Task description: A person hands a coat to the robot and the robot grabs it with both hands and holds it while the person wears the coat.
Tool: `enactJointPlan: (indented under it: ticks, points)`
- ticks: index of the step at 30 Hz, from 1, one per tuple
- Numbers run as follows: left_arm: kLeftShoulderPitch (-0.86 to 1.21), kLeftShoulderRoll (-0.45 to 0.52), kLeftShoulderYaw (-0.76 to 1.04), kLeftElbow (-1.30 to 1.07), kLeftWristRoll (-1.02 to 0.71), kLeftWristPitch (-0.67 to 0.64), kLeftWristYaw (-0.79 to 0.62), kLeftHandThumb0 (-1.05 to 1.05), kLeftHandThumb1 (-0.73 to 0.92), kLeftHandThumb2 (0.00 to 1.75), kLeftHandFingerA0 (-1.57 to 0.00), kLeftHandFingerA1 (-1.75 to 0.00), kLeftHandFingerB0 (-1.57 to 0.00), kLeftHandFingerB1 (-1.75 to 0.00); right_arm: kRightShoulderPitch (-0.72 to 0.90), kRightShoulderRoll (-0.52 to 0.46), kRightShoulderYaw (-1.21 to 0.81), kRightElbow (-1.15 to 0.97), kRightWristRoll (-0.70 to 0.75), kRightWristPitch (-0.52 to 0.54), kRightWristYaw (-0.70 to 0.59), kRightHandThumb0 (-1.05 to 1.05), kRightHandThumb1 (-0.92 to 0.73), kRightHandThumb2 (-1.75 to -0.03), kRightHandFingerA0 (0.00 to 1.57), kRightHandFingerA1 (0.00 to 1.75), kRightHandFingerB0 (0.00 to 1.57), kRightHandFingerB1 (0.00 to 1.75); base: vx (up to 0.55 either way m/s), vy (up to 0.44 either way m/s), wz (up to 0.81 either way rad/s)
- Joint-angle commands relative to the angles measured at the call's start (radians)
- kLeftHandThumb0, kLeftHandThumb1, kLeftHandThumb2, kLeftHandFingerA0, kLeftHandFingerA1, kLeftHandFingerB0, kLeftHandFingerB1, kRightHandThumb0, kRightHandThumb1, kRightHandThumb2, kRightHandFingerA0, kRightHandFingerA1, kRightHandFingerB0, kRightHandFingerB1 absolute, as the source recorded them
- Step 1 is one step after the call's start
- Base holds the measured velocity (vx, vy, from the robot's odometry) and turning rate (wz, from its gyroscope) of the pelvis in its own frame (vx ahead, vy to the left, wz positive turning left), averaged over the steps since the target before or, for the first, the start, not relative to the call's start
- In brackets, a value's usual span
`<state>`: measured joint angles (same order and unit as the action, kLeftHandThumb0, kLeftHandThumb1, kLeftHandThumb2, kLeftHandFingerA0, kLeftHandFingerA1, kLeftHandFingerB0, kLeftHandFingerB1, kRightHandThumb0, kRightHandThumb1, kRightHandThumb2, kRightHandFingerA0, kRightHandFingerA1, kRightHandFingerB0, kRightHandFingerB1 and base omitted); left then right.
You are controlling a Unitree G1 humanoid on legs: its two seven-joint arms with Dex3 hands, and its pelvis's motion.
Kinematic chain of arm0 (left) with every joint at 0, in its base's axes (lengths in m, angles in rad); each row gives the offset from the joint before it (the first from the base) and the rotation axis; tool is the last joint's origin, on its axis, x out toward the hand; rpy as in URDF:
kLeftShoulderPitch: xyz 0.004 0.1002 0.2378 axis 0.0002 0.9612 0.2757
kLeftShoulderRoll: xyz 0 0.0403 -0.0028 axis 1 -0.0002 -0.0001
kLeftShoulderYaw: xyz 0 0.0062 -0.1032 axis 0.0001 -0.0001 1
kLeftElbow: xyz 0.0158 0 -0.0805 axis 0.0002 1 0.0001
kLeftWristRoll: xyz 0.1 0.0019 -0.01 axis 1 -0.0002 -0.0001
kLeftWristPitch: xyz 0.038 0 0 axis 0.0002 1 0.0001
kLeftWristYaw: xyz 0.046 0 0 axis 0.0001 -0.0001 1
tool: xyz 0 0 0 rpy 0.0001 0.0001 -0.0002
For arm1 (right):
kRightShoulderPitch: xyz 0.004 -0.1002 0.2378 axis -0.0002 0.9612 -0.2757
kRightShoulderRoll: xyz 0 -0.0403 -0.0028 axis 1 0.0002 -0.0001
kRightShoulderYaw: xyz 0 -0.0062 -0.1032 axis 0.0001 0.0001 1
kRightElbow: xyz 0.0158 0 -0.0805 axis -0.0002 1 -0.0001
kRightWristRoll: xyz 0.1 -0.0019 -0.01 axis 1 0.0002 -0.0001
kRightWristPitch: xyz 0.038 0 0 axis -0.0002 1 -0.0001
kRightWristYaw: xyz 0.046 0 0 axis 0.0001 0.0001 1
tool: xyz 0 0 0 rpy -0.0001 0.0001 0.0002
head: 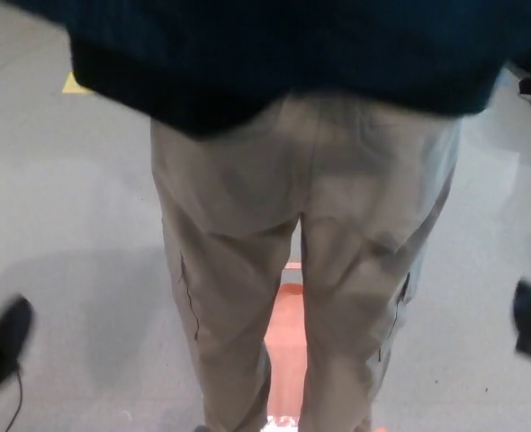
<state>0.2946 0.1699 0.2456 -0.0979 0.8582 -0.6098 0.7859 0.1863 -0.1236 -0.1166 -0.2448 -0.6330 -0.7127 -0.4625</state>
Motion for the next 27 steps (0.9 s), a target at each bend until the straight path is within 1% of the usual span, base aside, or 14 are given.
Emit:
enactJointPlan:
  ticks: [1,2,6,9,10,11,12,13,14,15,16,17,18,27]
  points:
    - [0.052,0.083,-0.238,0.244,0.328,0.053,0.236,-0.67,0.73,1.05,-0.08,-0.49,0.0,-0.37,0.078,-0.051,0.089,0.241,-0.266,-0.116,-0.23,-0.72,-0.74,-1.03,0.02,0.38,0.07,0.21,0.0,0.0,0.0]
    - [0.043,0.088,-0.255,0.274,0.327,0.078,0.206,-0.64,0.92,0.68,-0.2,-0.37,-0.17,-0.27,0.079,-0.056,0.096,0.261,-0.266,-0.087,-0.216,-0.65,-0.73,-1.06,0.0,0.42,0.03,0.28,0.0,0.0,0.0]
    - [-0.007,0.115,-0.316,0.377,0.286,0.134,0.108,-0.64,0.9,0.67,-0.25,-0.37,-0.2,-0.28,0.068,-0.079,0.122,0.344,-0.264,0.004,-0.182,-0.76,-0.74,-1.01,0.0,0.43,0.04,0.33,0.0,0.0,0.0]
    - [-0.061,0.132,-0.373,0.457,0.283,0.196,0.064,-0.65,0.9,0.67,-0.28,-0.36,-0.18,-0.28,0.06,-0.104,0.151,0.41,-0.262,0.097,-0.113,-0.73,-0.71,-1.01,0.0,0.41,0.11,0.41,0.0,0.0,0.0]
    - [-0.072,0.134,-0.389,0.47,0.277,0.23,0.004,-0.71,0.77,0.98,-0.19,-0.45,-0.09,-0.38,0.051,-0.116,0.163,0.439,-0.257,0.128,-0.073,-0.64,-0.91,-0.66,0.11,0.29,0.15,0.27,0.0,0.0,0.0]
    - [-0.086,0.135,-0.405,0.483,0.271,0.265,-0.041,-0.33,0.58,1.13,-0.01,-0.47,0.0,-0.48,0.039,-0.128,0.174,0.46,-0.246,0.152,-0.037,-0.74,-0.7,-0.99,0.0,0.39,0.11,0.41,0.0,0.0,0.0]
    - [-0.101,0.134,-0.418,0.493,0.267,0.294,-0.073,-0.33,0.58,1.13,-0.01,-0.47,0.0,-0.48,0.028,-0.139,0.183,0.473,-0.234,0.168,-0.008,-0.74,-0.7,-0.99,0.0,0.39,0.11,0.41,0.0,0.0,0.0]
    - [-0.111,0.136,-0.423,0.497,0.258,0.307,-0.096,-0.34,0.58,1.13,0.0,-0.47,0.0,-0.48,0.017,-0.141,0.189,0.479,-0.231,0.186,0.01,-0.63,-0.9,-0.69,0.11,0.29,0.14,0.27,0.0,0.0,0.0]
    - [-0.124,0.137,-0.428,0.501,0.248,0.322,-0.125,-0.34,0.58,1.13,0.0,-0.47,0.0,-0.48,0.005,-0.144,0.196,0.486,-0.226,0.207,0.034,-0.63,-0.9,-0.69,0.11,0.29,0.14,0.27,0.0,0.0,0.0]
    - [-0.155,0.134,-0.428,0.503,0.236,0.369,-0.206,-0.33,0.58,1.13,-0.01,-0.46,-0.01,-0.48,-0.032,-0.152,0.208,0.509,-0.209,0.241,0.1,-0.33,-0.59,-1.12,0.0,0.48,0.0,0.47,0.0,0.0,0.0]
    - [-0.168,0.134,-0.432,0.504,0.229,0.391,-0.238,-0.33,0.58,1.13,-0.01,-0.46,-0.01,-0.48,-0.047,-0.157,0.215,0.519,-0.2,0.256,0.125,-0.33,-0.59,-1.12,0.0,0.48,0.0,0.47,0.0,0.0,0.0]
    - [-0.187,0.136,-0.436,0.516,0.221,0.404,-0.261,-0.7,0.92,0.7,-0.26,-0.33,-0.14,-0.26,-0.056,-0.163,0.224,0.521,-0.2,0.291,0.168,-0.75,-0.73,-1.01,0.05,0.41,0.0,0.36,0.0,0.0,0.0]
    - [-0.226,0.134,-0.44,0.546,0.208,0.418,-0.297,-0.69,0.92,0.7,-0.29,-0.34,-0.18,-0.28,-0.079,-0.174,0.234,0.537,-0.193,0.328,0.234,-0.33,-0.59,-1.12,0.0,0.47,0.0,0.47,0.0,0.0,0.0]
    - [-0.385,0.152,-0.485,0.697,0.182,0.46,-0.412,-0.7,0.92,0.73,-0.3,-0.34,-0.26,-0.31,-0.222,-0.202,0.311,0.629,-0.211,0.483,0.444,-0.33,-0.59,-1.11,0.0,0.46,0.0,0.45,0.0,0.0,0.0]
